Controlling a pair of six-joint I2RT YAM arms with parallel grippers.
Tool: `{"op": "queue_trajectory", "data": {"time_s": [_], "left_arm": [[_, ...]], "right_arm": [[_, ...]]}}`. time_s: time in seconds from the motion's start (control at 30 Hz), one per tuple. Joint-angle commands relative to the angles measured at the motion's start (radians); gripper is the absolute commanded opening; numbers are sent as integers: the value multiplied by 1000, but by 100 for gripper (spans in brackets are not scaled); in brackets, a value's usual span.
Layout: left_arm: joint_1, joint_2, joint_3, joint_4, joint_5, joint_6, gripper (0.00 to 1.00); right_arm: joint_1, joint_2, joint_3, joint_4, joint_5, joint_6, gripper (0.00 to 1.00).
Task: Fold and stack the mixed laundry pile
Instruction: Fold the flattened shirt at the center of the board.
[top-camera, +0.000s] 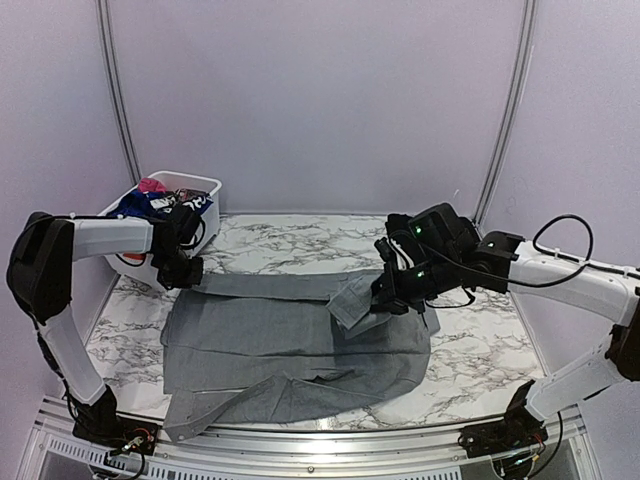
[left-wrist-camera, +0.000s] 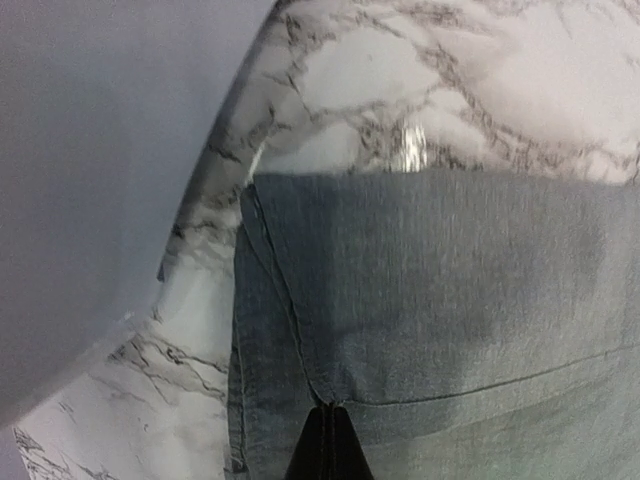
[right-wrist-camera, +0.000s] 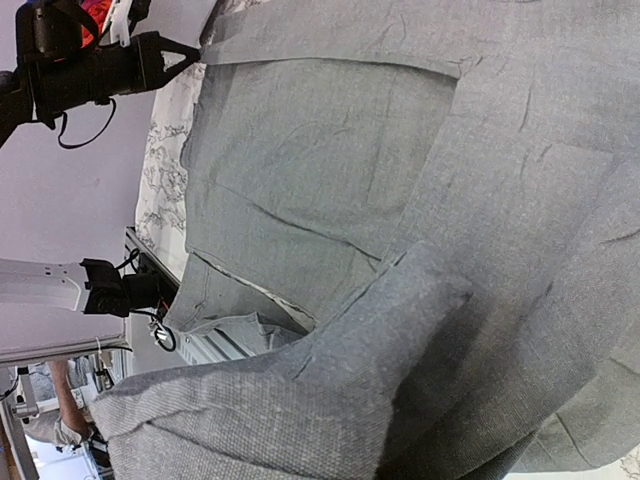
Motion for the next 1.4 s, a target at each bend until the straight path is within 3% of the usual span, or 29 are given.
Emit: {"op": "queue_trajectory", "data": {"time_s": [0.0,0.07,0.27,0.43,0.57,0.63,0.67,0.77,0.87,1.0,1.07,1.13,1.37], "left_arm": [[-33,-7,-34,-103,-28,38,0],[-38,-25,-44,-113,-40,29,4],[-42,-92,2,-113,-21,11,40],[-56,-141,68,-93,35,14,55],[-73,-205,57,-35,100,10,76],[-84,-240,38,3,125,9,95],[-92,-257,25,29,140,11,98],[-114,-303,-19,110,184,11,99],[-138,-329,-55,157,228,17,99],[-176,-360,-93,210,267,13,99],[-209,-368,-107,226,274,14,99],[-278,-333,-111,229,273,35,99],[-311,-163,-72,237,302,-52,99]], "right_arm": [[9,-41,20,-67,14,-16,0],[9,-40,10,-64,5,-35,0],[9,65,20,13,-116,-109,0],[9,178,147,-19,-124,-174,0],[-3,235,214,-44,-91,-225,0],[-30,266,238,-35,-88,-244,1],[-42,283,248,-15,-88,-247,4],[-80,370,334,31,-138,-268,28],[-81,492,507,-101,-196,-410,46],[-120,420,473,-85,-276,-469,77],[-190,357,385,-27,-300,-448,80],[-315,306,268,20,-312,-444,77],[-306,446,344,-49,-312,-564,64]]}}
